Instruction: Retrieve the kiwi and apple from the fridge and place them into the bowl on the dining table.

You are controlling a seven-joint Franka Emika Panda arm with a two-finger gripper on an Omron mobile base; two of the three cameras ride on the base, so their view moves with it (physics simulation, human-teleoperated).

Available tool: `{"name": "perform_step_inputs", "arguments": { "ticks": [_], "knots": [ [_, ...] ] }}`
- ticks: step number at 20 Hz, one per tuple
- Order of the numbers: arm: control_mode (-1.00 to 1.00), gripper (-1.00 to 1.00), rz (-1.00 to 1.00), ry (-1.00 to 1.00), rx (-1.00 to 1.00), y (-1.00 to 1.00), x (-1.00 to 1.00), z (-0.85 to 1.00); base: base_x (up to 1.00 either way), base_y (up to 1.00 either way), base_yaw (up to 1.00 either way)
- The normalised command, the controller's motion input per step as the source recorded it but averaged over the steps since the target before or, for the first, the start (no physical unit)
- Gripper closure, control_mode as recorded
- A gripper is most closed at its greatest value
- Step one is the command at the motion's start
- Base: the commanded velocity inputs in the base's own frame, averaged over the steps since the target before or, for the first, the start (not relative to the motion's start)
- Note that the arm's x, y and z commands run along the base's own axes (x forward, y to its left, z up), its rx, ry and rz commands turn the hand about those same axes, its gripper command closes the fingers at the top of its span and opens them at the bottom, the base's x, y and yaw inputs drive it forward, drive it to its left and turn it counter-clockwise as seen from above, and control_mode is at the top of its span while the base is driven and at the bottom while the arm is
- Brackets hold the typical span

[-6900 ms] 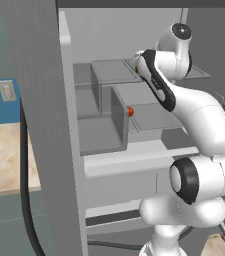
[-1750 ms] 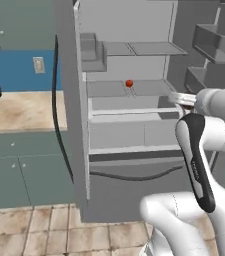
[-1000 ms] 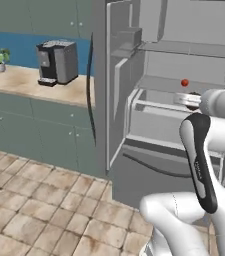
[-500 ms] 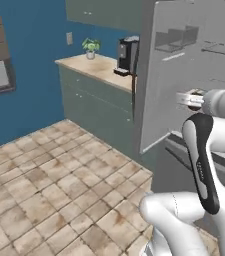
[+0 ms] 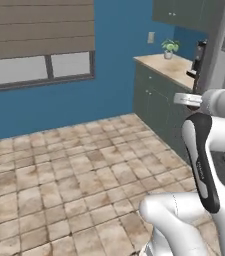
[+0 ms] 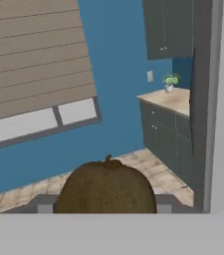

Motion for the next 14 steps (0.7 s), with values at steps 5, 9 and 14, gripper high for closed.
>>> {"name": "perform_step_inputs", "arguments": {
  "ticks": [5, 9, 14],
  "knots": [
    [1.00, 1.00, 0.00, 0.00, 0.00, 0.00, 0.00, 0.00, -0.07, 0.77, 0.47],
    [1.00, 1.00, 0.00, 0.00, 0.00, 0.00, 0.00, 0.00, 0.00, 0.86, 0.45],
    [1.00, 1.00, 0.00, 0.00, 0.00, 0.00, 0.00, 0.00, 0.00, 0.80, 0.53]
  ]
}}
